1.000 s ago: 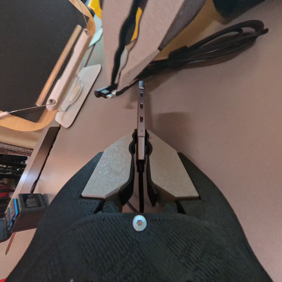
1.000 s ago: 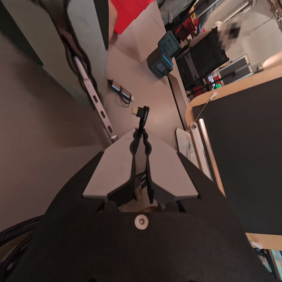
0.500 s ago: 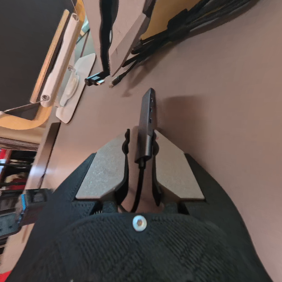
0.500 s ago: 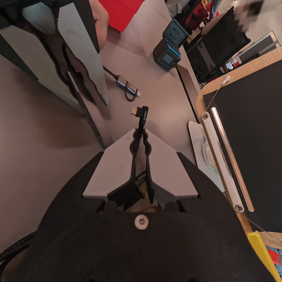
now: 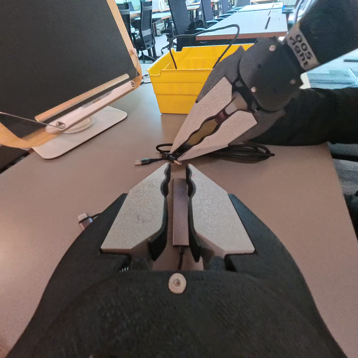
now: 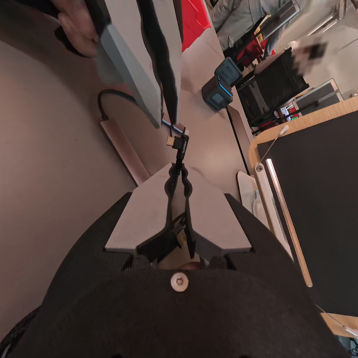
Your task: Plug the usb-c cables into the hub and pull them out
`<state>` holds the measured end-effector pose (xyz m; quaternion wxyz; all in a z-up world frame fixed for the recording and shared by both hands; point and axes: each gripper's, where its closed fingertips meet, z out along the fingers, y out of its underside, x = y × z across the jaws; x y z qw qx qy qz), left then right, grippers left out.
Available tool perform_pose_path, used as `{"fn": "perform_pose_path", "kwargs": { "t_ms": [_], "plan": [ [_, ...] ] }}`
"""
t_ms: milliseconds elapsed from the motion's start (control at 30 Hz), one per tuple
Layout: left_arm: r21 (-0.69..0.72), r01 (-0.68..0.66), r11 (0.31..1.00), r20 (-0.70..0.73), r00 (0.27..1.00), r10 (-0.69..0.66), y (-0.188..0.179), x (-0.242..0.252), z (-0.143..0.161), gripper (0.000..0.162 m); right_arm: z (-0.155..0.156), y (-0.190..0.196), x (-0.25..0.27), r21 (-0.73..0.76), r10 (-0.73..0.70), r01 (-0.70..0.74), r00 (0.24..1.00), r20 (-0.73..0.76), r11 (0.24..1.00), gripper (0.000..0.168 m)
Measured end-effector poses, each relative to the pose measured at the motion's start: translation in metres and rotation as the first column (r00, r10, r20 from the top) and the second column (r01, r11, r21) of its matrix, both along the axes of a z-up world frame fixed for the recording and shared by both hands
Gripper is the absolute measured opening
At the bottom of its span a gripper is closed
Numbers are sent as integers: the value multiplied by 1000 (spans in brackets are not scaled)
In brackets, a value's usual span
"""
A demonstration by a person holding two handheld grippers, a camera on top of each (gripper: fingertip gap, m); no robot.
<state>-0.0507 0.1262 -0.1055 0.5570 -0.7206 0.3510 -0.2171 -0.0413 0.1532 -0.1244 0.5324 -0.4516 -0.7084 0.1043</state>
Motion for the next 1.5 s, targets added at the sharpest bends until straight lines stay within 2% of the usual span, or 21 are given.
{"fn": "perform_pose_path", "kwargs": {
  "t_ms": [200, 367, 433, 567, 700, 800, 900, 967, 1033, 1100, 1167, 1500],
  "plan": [
    [-142, 16, 990, 90, 996, -4, 5, 12, -11, 10, 6, -11, -5, 104, 22, -21, 1000, -12, 994, 3],
    [-140, 38, 989, 74, 997, -28, 3, 11, -12, 6, 7, -12, -3, 162, 32, -32, 999, 1, 986, 3],
    [-110, 28, 994, 24, 999, -25, 3, 10, -14, 4, 7, -13, -2, 134, 40, -39, 999, -4, 990, 3],
    [23, 16, 1000, -163, 987, -12, 3, 6, -22, 0, 3, -19, 2, -56, 99, -99, 995, -14, 994, 0],
    [12, 31, 999, -137, 990, -29, 2, 9, -21, 1, 7, -17, 4, -41, 85, -86, 996, -24, 995, 0],
    [41, 48, 998, -151, 988, -41, -1, 11, -19, 0, 10, -20, 2, -111, 96, -102, 994, -57, 989, 0],
    [96, 97, 991, -192, 978, -77, -7, 13, -17, 1, 14, -26, 5, -299, 138, -163, 985, -102, 940, 0],
    [110, 137, 985, -187, 976, -115, -13, 15, -14, 1, 19, -34, 8, -415, 187, -231, 972, -144, 880, 1],
    [125, 174, 977, -175, 973, -151, -18, 19, -12, 1, 21, -45, 10, -508, 242, -297, 955, -173, 808, 10],
    [126, 212, 969, -177, 966, -188, -24, 24, -12, 1, 22, -51, 8, -545, 267, -332, 943, -197, 770, 13],
    [142, 216, 966, -191, 963, -188, -24, 26, -13, 1, 22, -55, 8, -576, 285, -354, 935, -211, 737, 5],
    [132, 232, 964, -157, 965, -211, -27, 28, -11, 1, 27, -60, 4, -674, 271, -378, 926, -263, 635, 6]
  ]
}}
